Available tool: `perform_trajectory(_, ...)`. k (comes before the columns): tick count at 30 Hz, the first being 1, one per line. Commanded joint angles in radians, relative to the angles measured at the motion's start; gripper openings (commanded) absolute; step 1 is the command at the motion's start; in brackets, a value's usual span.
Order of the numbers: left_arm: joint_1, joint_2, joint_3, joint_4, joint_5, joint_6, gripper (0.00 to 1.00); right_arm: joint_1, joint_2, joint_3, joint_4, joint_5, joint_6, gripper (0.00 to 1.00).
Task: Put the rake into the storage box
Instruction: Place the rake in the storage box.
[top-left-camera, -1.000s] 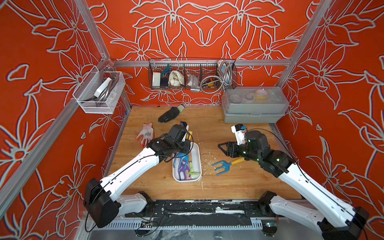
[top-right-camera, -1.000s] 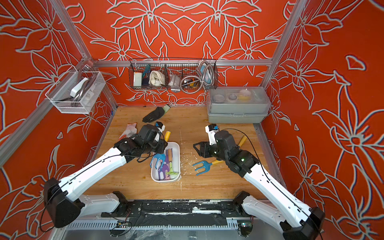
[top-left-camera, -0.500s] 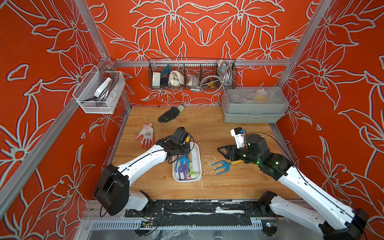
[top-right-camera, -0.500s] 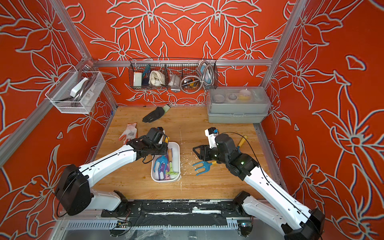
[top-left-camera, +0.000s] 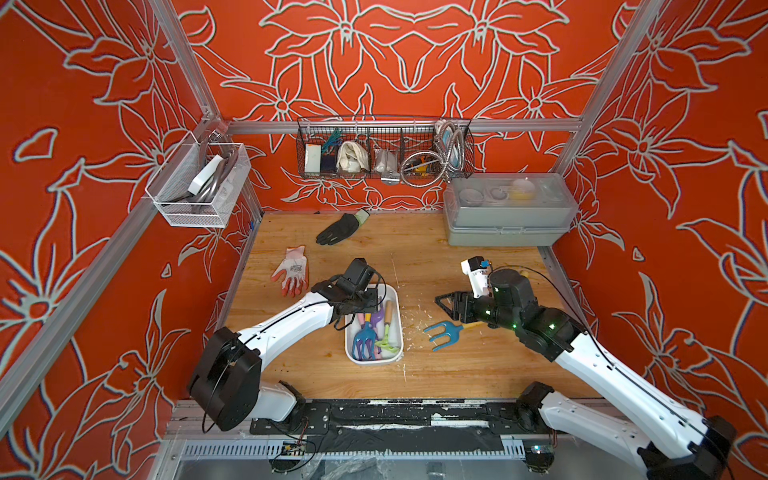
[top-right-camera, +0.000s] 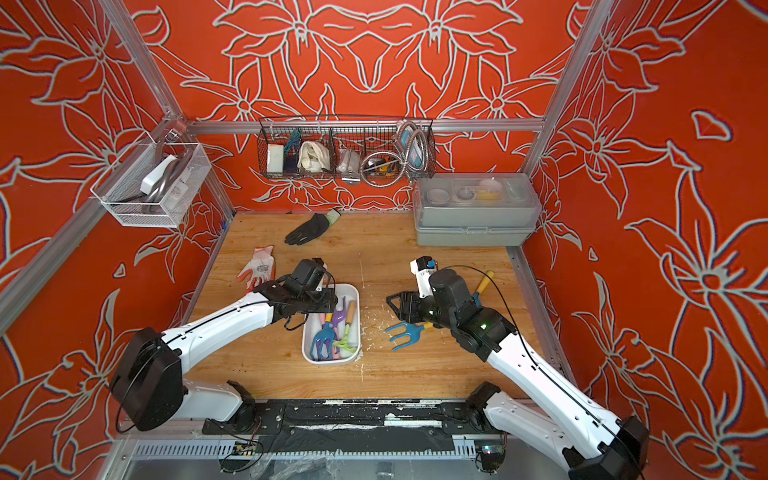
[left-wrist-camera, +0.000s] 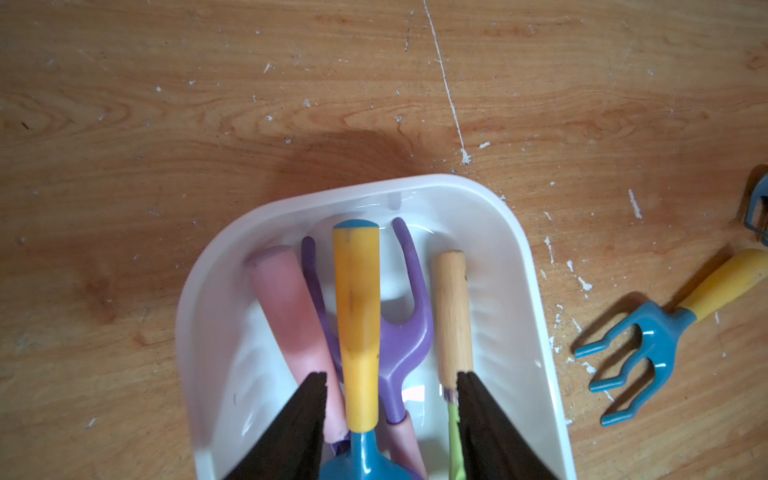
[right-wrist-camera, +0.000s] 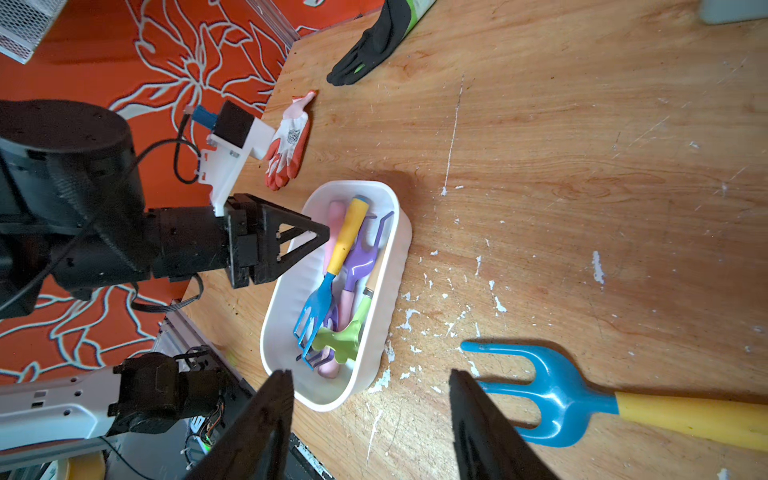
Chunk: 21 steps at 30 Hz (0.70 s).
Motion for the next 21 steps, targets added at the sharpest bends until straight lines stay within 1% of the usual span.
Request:
perform_trajectory(1,0.007,-0.062,0.008,-0.011,-0.007,0.013,0.53,-0.005,0.009,-0.010,0.001,0.046,0.018,0.61)
perform_trajectory(9,0.007,-0.162,0.008,-0.046,0.018,0.033,0.53,-0.006,0.042,-0.020,0.010,0.114,0.066,0.61)
perform_trajectory(14,0.007,-0.203,-0.003,-0.054,0.077,0.039,0.52,-0.010,0.080,-0.027,0.010,0.166,0.106,0.62)
perform_trajectory(18,0.006,-0.234,-0.032,-0.040,0.127,0.024,0.51,-0.020,0.112,-0.039,-0.006,0.232,0.167,0.62)
perform_trajectory(21,-0.001,-0.258,-0.066,-0.017,0.151,0.004,0.51,-0.030,0.141,-0.035,-0.054,0.303,0.238,0.64)
